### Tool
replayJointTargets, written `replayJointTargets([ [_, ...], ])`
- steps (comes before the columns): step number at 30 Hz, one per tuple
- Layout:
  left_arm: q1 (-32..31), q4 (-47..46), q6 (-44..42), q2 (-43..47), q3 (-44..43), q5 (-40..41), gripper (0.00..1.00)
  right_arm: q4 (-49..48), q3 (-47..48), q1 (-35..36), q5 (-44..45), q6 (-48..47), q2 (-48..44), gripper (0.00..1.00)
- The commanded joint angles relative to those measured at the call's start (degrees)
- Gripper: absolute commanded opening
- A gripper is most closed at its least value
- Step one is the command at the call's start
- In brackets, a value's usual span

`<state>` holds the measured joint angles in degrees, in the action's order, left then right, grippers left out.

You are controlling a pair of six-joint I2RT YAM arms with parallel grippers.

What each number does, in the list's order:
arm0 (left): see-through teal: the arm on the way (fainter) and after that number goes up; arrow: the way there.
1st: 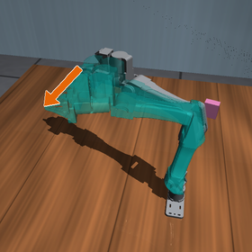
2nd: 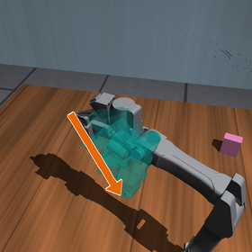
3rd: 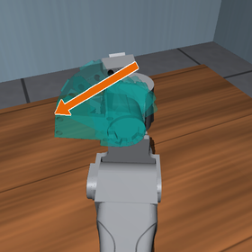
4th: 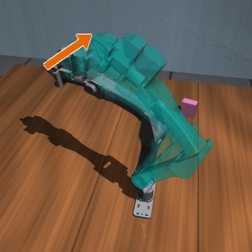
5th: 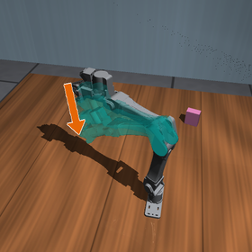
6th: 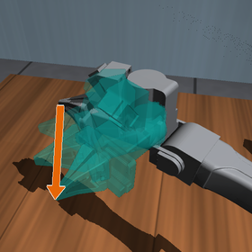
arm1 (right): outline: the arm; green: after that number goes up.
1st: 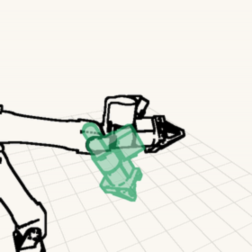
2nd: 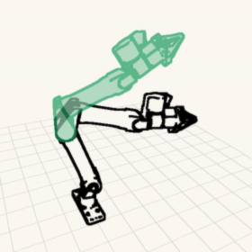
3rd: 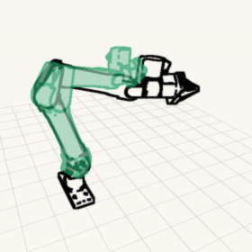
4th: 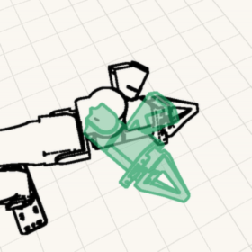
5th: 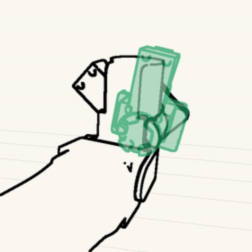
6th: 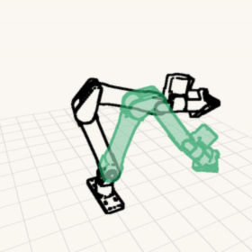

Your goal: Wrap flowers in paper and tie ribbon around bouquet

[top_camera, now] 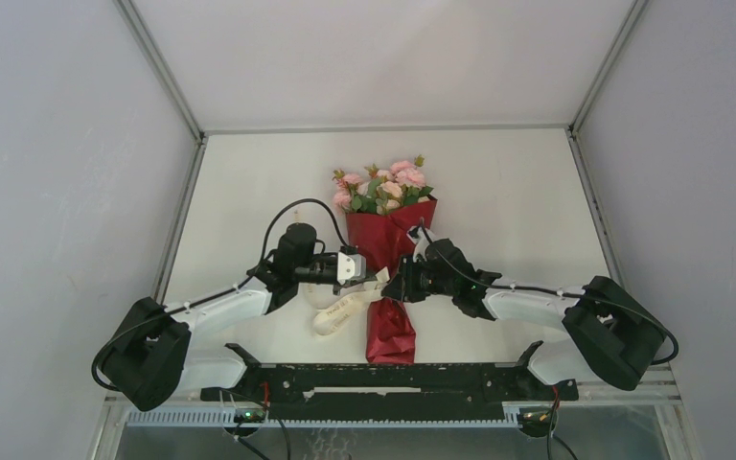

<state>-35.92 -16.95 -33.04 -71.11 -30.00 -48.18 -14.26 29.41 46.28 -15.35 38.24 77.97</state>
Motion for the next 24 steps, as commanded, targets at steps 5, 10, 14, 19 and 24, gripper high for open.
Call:
replayJointTargets([
  [5,0.3,-1.1,-1.5,0.7,0.5,-1.1,0.0,-4.7,0.5,1.1,-2.9,-0.6,-1.4,0.28],
  [10,0.3,-1.2,-1.5,0.6,0.4,-1.1,0.0,-4.8,1.5,1.1,-2.6,-1.2,-0.4,0.3],
  [14,0.3,-1.2,-1.5,0.7,0.5,-0.8,0.0,-3.8,3.0,0.6,-2.0,-1.3,1.8,0.26],
  [19,0.2,-1.1,-1.6,0.8,0.6,-0.7,0.0,-4.4,2.9,0.5,-3.3,-2.4,1.6,0.0],
  [24,0.3,-1.1,-1.9,1.0,0.7,-0.1,0.0,2.5,2.9,-0.7,-3.2,-4.3,-4.5,0.0],
])
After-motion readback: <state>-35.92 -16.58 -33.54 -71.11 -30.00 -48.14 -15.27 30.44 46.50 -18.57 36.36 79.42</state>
